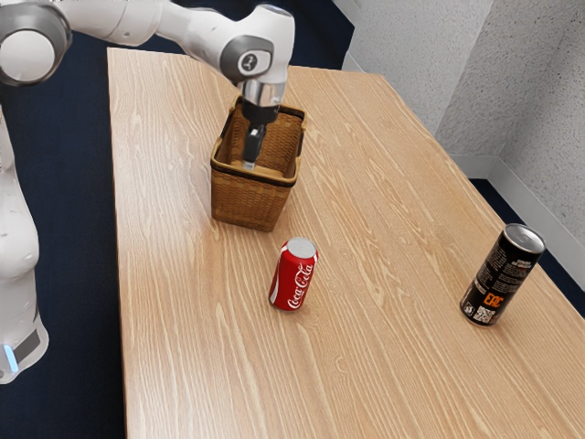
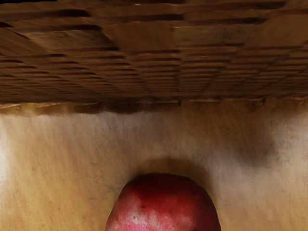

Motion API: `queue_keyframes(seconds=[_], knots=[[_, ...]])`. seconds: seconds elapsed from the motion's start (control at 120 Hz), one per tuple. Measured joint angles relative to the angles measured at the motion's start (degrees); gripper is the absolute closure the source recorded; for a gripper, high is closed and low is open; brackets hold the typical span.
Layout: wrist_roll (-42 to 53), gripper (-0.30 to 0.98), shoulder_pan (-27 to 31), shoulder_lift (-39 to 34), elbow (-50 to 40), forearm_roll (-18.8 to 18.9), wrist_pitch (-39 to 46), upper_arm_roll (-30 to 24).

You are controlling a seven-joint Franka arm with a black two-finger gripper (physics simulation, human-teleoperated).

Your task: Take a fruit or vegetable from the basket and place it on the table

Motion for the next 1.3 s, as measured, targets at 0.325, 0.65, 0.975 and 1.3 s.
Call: queue_keyframes(seconds=[0.325, 0.65, 0.975, 1.3], knots=[[0.3, 0.0, 0.3, 0.8, -2.4, -1.2, 3.0, 0.0], [1.5, 0.0, 0.3, 2.6, -2.2, -1.0, 5.2, 0.0], [2.8, 0.0, 0.4, 4.1, -2.5, -1.4, 7.5, 0.0], [4.5, 0.0, 0.0, 5.4, -3.2, -2.8, 8.4, 0.0]])
